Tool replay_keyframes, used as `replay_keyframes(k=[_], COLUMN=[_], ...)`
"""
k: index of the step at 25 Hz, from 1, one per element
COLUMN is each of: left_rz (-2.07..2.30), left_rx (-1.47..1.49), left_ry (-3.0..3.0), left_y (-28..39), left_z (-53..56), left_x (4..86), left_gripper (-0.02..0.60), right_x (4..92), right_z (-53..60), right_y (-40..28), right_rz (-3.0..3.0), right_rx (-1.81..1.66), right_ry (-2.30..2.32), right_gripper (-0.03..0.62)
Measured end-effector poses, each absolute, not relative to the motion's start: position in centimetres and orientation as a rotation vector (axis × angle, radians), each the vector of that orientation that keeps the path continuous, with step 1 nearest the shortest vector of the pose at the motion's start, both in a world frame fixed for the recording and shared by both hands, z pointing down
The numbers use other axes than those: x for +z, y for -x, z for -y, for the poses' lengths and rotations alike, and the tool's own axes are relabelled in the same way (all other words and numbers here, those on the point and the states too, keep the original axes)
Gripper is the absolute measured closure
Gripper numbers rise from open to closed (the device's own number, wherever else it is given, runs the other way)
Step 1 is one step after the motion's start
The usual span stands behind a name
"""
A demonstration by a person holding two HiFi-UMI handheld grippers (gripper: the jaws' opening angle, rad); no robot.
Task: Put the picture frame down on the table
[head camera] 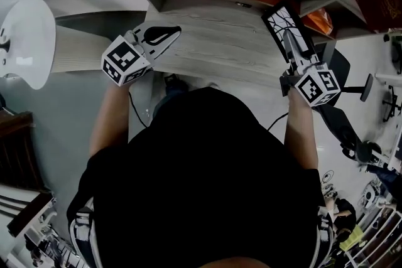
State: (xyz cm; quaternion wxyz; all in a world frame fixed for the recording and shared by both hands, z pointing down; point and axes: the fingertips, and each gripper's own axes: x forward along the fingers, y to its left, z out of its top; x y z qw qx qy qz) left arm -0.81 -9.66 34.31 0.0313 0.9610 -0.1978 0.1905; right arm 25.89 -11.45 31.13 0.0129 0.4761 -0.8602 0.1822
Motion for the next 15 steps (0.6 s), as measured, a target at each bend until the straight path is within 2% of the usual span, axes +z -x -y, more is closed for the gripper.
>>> replay_keyframes(k=[15], left_rz=[0.676], left_rx=[0.605], left_ry=[-2.874], left_y=[4.1], left_z=[11.1], left_x=[37.4], left_gripper=[0.565], right_x=[37.1], right_z=[13.1], right_y=[-23.2], right_rz=[2.583], right_rx=[0.686], right_ry=[-1.396], right_gripper=[0.577])
